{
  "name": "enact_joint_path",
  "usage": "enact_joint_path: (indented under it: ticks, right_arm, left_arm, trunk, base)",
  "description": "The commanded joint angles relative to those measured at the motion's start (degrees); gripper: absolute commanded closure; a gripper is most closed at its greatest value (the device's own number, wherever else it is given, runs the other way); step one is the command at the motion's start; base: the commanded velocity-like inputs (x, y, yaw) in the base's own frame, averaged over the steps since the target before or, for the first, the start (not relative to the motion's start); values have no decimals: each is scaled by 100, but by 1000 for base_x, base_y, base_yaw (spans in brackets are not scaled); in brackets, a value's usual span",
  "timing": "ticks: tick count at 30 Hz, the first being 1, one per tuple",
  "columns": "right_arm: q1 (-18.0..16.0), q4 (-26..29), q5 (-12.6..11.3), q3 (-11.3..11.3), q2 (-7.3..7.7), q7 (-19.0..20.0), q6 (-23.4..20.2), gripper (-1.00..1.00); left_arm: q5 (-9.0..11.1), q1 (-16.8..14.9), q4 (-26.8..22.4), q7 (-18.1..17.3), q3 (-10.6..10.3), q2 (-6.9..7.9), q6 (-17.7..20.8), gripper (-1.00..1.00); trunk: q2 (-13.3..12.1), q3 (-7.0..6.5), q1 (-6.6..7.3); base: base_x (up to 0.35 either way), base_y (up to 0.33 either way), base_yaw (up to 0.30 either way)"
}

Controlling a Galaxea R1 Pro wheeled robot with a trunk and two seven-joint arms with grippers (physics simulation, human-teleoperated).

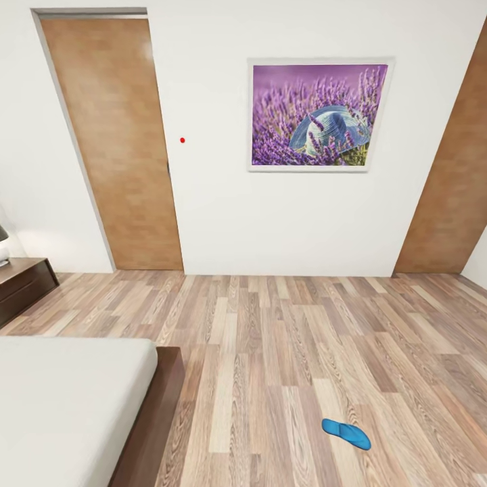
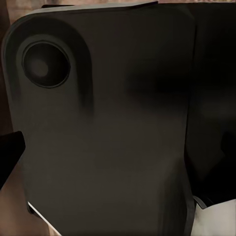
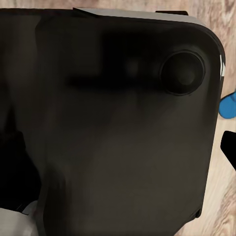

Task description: In the bedroom, move the book from the bed onto either nightstand, and place the two sandals side by side next to the bed.

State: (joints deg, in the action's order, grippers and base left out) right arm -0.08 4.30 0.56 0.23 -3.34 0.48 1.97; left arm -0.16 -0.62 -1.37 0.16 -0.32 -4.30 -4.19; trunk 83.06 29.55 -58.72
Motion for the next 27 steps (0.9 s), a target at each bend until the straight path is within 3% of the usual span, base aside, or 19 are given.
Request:
enact_joint_path:
  ticks: [1, 27]
  right_arm:
    - [-1, 1, 6, 1, 0, 5, 14, -100]
    - [-1, 2, 6, 3, 0, 5, 14, -100]
  left_arm:
    - [-2, -3, 5, 2, -3, 0, -20, -100]
    - [-2, -5, 1, -1, -3, -8, -20, -100]
  trunk:
    - [2, 5, -1]
    - [2, 5, -1]
  base:
    - [104, 0, 0]
    - [74, 0, 0]
